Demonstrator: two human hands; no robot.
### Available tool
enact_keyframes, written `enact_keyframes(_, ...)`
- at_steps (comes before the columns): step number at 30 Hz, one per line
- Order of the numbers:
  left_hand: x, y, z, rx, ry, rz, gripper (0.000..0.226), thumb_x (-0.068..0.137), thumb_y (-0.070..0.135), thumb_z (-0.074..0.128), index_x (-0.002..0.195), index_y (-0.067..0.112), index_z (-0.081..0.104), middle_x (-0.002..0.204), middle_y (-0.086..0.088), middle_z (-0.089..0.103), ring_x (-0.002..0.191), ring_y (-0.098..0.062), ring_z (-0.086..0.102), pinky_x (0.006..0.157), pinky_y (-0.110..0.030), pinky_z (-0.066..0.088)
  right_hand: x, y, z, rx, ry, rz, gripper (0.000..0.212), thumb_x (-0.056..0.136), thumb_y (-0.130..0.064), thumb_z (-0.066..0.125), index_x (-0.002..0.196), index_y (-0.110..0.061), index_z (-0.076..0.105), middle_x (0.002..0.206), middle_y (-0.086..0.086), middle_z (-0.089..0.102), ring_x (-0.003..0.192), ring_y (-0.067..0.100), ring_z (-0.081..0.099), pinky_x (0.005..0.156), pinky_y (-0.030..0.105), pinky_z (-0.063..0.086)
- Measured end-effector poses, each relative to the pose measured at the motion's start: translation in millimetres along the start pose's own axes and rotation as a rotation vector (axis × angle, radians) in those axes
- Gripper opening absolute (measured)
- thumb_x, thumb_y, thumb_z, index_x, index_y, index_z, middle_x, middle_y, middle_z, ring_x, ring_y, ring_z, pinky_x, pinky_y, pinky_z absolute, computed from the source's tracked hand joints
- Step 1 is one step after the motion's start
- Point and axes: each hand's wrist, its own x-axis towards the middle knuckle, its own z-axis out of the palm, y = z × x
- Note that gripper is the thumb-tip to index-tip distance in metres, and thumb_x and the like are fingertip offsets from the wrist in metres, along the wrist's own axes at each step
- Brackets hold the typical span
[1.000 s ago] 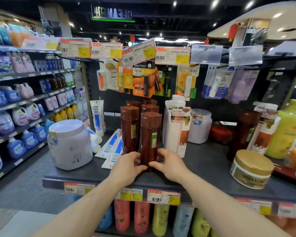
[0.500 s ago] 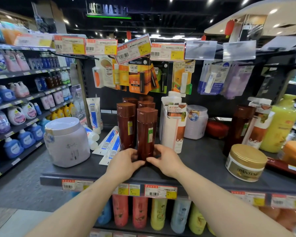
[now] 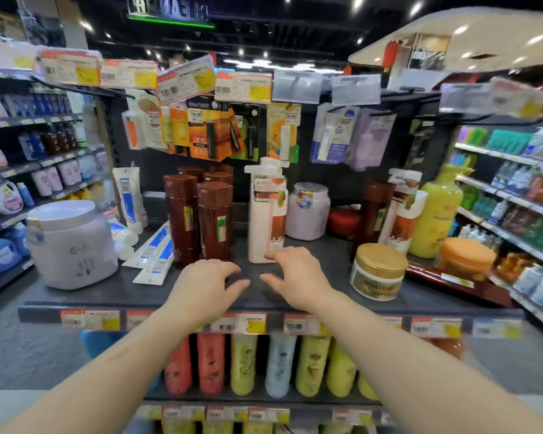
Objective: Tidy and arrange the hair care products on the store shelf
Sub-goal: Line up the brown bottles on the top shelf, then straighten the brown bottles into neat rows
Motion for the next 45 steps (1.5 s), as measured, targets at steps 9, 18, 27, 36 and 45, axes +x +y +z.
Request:
enact_keyframes(9, 31, 119, 26, -0.160, -0.018, 0.252, 0.045, 0.092, 0.045, 0.055, 0.131, 0.025, 0.056, 0.133, 0.004, 0.058, 0.125, -0.015, 0.049, 0.103, -0.030, 0.035, -57, 97, -54, -0.052, 0.102, 0.131, 0.045, 0.085, -0.043, 0.065, 0.126, -0.024, 0.059, 0.123, 0.002, 0.061, 0.117, 0.025, 0.052, 0.098, 0.039, 0.040)
enact_keyframes(18, 72, 219, 47, -0.228, -0.017, 0.494, 0.043, 0.083, 0.042, 0.066, 0.122, 0.025, 0.064, 0.120, 0.005, 0.065, 0.115, -0.015, 0.055, 0.100, -0.035, 0.043, -114, 178, -96, -0.117, 0.191, 0.372, 0.047, 0.080, -0.042, 0.070, 0.125, -0.032, 0.058, 0.118, 0.000, 0.061, 0.113, 0.026, 0.050, 0.093, 0.040, 0.042)
enact_keyframes(27, 127, 296, 70, -0.084, -0.261, 0.552, 0.060, 0.081, 0.046, 0.070, 0.136, 0.030, 0.050, 0.134, 0.002, 0.056, 0.125, -0.022, 0.048, 0.102, -0.038, 0.041, -148, 247, -110, -0.237, 0.169, 0.680, 0.051, 0.081, -0.047, 0.066, 0.129, -0.035, 0.052, 0.125, -0.004, 0.056, 0.118, 0.022, 0.045, 0.094, 0.036, 0.034)
enact_keyframes(36, 176, 319, 98, 0.001, -0.580, 0.536, 0.070, 0.078, 0.030, 0.077, 0.140, 0.024, 0.046, 0.140, 0.001, 0.050, 0.125, -0.021, 0.049, 0.100, -0.031, 0.041, -140, 275, -103, -0.244, 0.146, 0.689, 0.051, 0.082, -0.049, 0.065, 0.130, -0.039, 0.050, 0.125, -0.005, 0.055, 0.118, 0.020, 0.044, 0.094, 0.036, 0.033)
enact_keyframes(45, 189, 326, 120, 0.261, -0.582, 0.553, 0.070, 0.076, 0.029, 0.079, 0.138, 0.025, 0.047, 0.134, -0.003, 0.054, 0.118, -0.027, 0.054, 0.094, -0.039, 0.050, -132, 280, -97, -0.239, 0.147, 0.702, 0.050, 0.083, -0.047, 0.065, 0.130, -0.039, 0.051, 0.122, -0.004, 0.056, 0.117, 0.021, 0.045, 0.094, 0.038, 0.032)
